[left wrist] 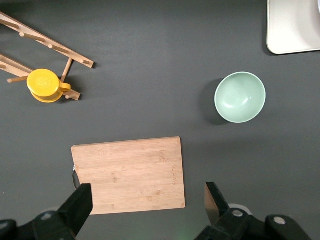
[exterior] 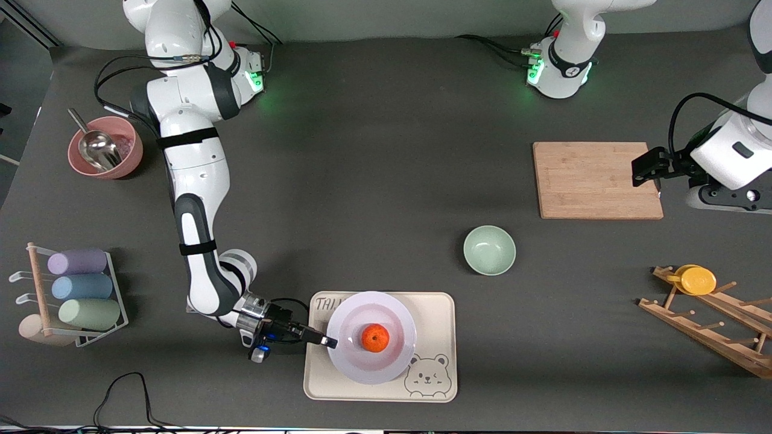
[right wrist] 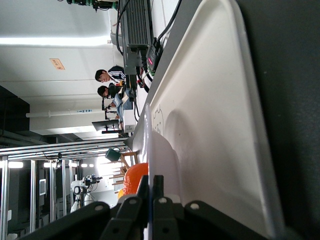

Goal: Place orange and plate with both arms

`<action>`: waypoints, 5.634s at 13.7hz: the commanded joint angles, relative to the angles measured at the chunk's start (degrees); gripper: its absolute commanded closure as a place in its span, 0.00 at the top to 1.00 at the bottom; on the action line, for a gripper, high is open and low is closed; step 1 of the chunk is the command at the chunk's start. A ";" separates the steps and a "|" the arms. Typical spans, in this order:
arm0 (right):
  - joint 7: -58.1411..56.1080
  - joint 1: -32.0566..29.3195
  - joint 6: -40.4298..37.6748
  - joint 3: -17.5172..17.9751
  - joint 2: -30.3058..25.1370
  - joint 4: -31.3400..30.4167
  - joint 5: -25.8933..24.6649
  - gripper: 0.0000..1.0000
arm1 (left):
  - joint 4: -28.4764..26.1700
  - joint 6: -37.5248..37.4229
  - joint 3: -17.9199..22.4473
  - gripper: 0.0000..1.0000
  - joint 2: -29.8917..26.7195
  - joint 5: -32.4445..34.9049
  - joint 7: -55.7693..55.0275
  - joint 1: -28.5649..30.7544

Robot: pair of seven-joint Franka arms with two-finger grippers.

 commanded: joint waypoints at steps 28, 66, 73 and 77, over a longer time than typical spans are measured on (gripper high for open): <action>13.59 10.55 0.08 -18.29 -43.57 -36.14 -73.70 1.00 | 1.27 -0.22 0.11 1.00 0.64 0.53 -4.24 3.95; 34.07 -22.28 -27.52 19.28 -69.59 -34.39 -105.54 1.00 | 1.27 0.22 0.11 1.00 1.00 1.50 -3.36 3.69; 31.70 -24.92 -31.56 18.84 -70.82 -33.42 -107.47 1.00 | 1.19 0.39 0.11 1.00 1.08 1.50 -3.36 3.60; 31.43 -25.36 -31.56 18.67 -70.74 -33.34 -107.47 1.00 | 1.27 0.39 0.11 1.00 1.17 1.50 -3.36 3.69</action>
